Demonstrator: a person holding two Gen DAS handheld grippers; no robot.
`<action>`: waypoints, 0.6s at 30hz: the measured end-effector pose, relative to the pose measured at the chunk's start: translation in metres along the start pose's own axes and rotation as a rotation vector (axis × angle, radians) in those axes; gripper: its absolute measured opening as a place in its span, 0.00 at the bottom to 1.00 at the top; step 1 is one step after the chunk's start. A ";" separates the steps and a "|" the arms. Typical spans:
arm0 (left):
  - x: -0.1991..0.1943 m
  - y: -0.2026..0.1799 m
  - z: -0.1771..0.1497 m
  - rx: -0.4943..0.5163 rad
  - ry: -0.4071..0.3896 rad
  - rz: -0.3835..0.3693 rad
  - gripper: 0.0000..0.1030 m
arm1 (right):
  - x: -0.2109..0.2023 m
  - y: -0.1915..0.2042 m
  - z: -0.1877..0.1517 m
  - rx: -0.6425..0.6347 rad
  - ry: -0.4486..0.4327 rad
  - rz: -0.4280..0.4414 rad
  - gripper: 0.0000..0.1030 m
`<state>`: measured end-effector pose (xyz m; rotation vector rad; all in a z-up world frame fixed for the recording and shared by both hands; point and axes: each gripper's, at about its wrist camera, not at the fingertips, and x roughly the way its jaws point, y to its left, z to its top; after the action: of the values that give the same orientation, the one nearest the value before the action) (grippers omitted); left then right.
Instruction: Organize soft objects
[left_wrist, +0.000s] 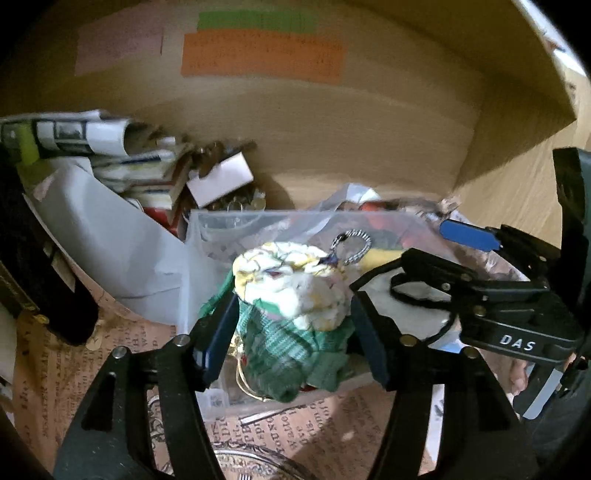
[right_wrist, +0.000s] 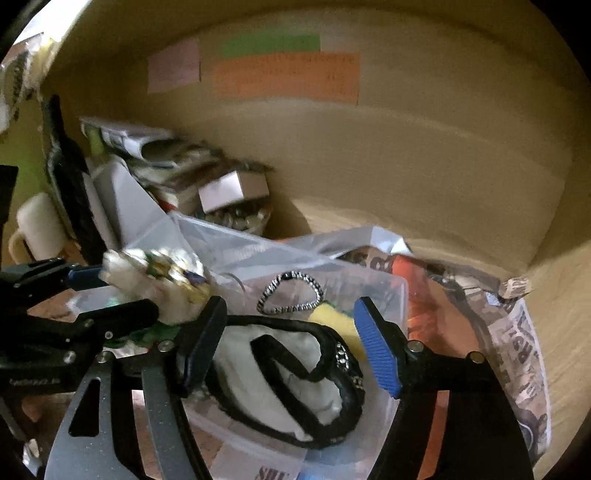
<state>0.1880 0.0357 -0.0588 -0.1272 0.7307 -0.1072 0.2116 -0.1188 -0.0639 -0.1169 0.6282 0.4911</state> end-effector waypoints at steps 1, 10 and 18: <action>-0.005 -0.001 0.001 0.001 -0.011 -0.002 0.62 | -0.008 0.001 0.001 -0.002 -0.020 0.002 0.66; -0.078 -0.017 0.007 0.021 -0.195 -0.007 0.67 | -0.083 0.008 0.009 0.006 -0.204 0.022 0.67; -0.131 -0.030 0.002 0.048 -0.325 0.012 0.86 | -0.131 0.016 0.002 0.014 -0.329 0.032 0.80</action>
<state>0.0909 0.0248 0.0332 -0.0913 0.4042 -0.0898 0.1140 -0.1567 0.0157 -0.0120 0.3113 0.5228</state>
